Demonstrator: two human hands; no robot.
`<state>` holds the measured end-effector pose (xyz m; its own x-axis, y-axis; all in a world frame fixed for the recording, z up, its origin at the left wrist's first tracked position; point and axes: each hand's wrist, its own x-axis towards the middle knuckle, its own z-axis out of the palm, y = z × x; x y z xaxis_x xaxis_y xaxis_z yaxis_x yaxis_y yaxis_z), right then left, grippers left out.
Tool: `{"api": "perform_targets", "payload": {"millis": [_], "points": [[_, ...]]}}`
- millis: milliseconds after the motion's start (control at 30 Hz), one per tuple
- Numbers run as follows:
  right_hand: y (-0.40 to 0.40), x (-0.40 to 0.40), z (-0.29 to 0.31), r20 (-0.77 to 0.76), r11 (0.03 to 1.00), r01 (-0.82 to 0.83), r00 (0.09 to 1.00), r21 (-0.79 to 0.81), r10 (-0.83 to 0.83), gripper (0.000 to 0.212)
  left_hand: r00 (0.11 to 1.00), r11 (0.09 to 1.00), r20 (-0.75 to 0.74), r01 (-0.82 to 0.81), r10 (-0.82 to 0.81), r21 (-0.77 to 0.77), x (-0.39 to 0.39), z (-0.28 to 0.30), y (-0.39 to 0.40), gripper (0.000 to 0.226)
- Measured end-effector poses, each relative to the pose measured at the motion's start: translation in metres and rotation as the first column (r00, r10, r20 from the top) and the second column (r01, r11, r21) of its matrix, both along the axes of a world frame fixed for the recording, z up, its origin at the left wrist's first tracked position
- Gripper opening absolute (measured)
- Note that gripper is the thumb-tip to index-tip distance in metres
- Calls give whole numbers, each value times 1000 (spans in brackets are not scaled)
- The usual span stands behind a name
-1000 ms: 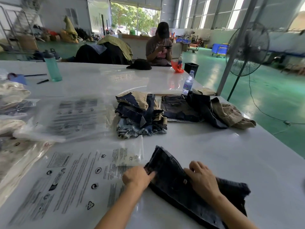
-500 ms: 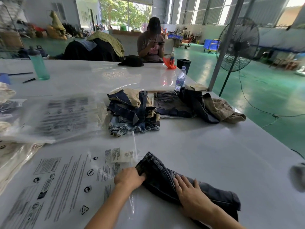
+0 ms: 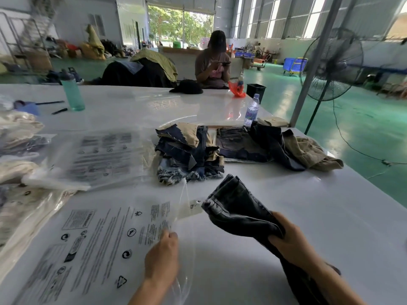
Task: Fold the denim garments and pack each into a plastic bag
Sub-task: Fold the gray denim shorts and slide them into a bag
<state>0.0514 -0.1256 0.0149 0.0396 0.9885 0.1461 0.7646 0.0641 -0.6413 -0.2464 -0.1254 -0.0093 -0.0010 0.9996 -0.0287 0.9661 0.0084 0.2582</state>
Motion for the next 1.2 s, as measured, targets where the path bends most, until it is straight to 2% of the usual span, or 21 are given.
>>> {"api": "perform_targets", "payload": {"millis": [67,133,200,267,333,467,633,867,1000,1100,1200], "points": [[-6,-11,10,-145,998,-28,989,59,36,59,999,1000,34,-6,5,30,2,5,-3,40],[-12,-25,17,-164,992,-113,979,65,122,57,997,998,77,-18,14,58,1,11,-6,43],[-17,-40,20,-147,973,-231,962,2,229,49,994,995,106,-17,7,97,-2,18,-9,44],[-18,-46,17,-55,952,-289,957,-99,285,45,994,993,108,-24,11,115,-8,22,-12,52],[-16,-45,11,44,950,-264,961,-165,274,45,996,993,86,-41,31,109,-12,23,-17,62],[-12,-40,5,313,956,-209,912,-206,267,47,996,992,86,-40,30,123,-13,30,-21,65],[-8,-59,9,363,932,-298,861,-207,356,58,991,994,88,91,-96,66,9,37,-27,69],[12,-109,14,443,903,-387,787,-185,428,46,957,960,96,279,-274,-38,26,47,-35,79],[22,-137,8,505,894,-403,740,-195,444,31,956,963,136,268,-261,-35,20,48,-37,77],[32,-134,12,445,886,-379,767,-268,463,27,978,983,104,181,-181,9,4,50,-32,81],[38,-116,21,172,855,-338,886,-394,430,14,980,989,133,150,-150,11,-9,51,-30,82]]}}
